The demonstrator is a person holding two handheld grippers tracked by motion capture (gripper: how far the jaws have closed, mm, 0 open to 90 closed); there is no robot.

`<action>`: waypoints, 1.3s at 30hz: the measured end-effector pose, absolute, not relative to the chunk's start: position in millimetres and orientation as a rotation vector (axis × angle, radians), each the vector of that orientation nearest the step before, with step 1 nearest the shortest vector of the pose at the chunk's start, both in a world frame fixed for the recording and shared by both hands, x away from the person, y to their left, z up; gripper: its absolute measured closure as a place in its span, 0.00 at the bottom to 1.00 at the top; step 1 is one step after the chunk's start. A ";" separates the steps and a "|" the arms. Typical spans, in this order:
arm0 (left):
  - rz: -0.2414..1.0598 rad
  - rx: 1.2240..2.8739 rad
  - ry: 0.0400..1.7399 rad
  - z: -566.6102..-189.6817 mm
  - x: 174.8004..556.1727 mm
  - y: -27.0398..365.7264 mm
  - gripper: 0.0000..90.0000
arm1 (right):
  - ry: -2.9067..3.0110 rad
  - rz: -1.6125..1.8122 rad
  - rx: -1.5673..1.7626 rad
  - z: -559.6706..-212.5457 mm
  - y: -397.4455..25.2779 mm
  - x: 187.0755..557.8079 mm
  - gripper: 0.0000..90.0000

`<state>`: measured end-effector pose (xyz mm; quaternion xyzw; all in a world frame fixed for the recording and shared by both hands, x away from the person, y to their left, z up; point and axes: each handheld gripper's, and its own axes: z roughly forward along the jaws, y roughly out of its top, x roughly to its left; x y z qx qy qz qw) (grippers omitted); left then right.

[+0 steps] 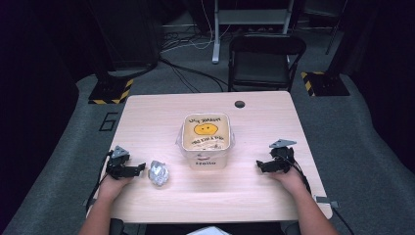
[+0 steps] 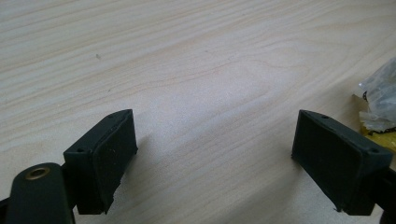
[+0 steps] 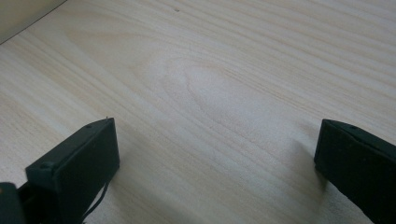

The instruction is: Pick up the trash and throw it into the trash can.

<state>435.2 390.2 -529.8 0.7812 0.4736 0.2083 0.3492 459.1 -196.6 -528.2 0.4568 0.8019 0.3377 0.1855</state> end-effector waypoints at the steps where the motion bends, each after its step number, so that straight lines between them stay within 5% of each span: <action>1: 0.536 2.020 1.232 -530.0 435.0 389.9 0.15 | 2.258 0.951 1.287 -528.2 -196.6 459.0 0.00; 18: 0.528 2.061 1.244 -516.7 428.7 391.3 0.30 | 2.257 0.951 1.291 -528.2 -196.5 458.9 0.00; 39: 0.499 2.011 1.241 -481.1 409.8 389.4 0.34 | 2.257 0.952 1.290 -528.2 -196.5 458.9 0.00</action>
